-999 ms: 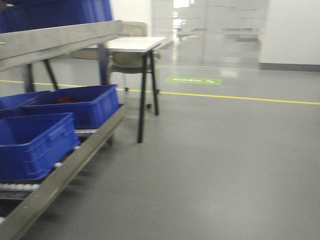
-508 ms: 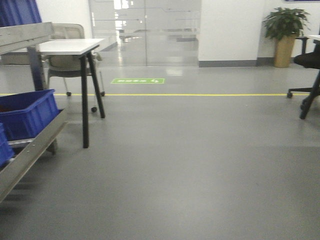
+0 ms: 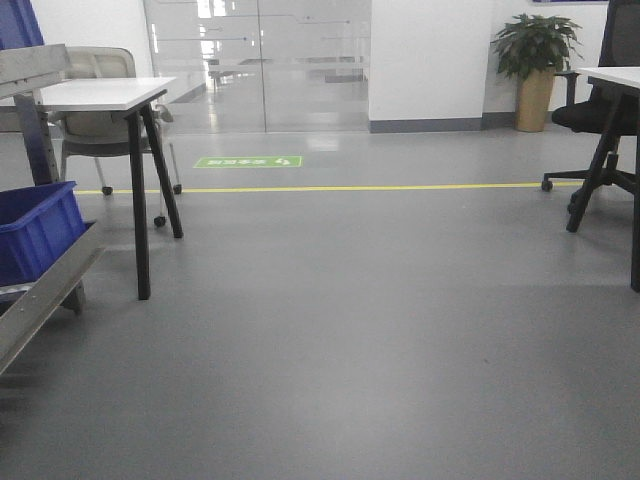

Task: Grab orange capacitor from left shelf to right conveyor
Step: 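Drive the base away from the shelf holding the cylinder in the right gripper, then drive and turn the base to face the dark conveyor belt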

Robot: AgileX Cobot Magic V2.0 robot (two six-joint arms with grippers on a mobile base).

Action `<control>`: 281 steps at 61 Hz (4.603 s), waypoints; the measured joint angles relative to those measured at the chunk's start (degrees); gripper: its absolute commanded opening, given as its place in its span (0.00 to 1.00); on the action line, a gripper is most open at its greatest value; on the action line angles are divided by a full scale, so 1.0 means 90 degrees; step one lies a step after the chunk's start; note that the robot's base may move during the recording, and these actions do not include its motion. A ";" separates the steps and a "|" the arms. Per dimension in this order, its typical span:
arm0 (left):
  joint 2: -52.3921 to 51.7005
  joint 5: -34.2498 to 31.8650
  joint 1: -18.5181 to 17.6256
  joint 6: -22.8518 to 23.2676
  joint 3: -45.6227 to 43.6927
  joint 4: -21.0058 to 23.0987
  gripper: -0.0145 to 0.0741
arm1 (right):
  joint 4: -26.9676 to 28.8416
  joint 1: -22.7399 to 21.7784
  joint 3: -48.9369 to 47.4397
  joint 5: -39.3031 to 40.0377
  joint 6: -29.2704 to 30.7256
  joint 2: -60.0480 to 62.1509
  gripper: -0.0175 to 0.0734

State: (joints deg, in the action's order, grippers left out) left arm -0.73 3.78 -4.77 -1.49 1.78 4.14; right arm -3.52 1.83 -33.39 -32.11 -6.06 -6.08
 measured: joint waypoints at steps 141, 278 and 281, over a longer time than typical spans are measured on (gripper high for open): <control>0.0000 0.0000 0.0000 0.0000 0.0000 0.0000 0.02 | 0.0000 -0.0003 0.0000 -0.0011 0.0000 0.0000 0.27; 0.0000 0.0000 0.0179 0.0000 0.0000 0.0000 0.02 | 0.0000 -0.0003 0.0000 -0.0011 0.0000 0.0000 0.27; 0.0000 0.0000 0.0179 0.0000 0.0000 0.0000 0.02 | 0.0000 -0.0003 0.0000 -0.0011 0.0000 0.0000 0.27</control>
State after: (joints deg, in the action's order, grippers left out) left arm -0.73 3.78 -3.16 -1.49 1.78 4.14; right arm -3.52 1.80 -33.39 -32.21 -6.06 -6.08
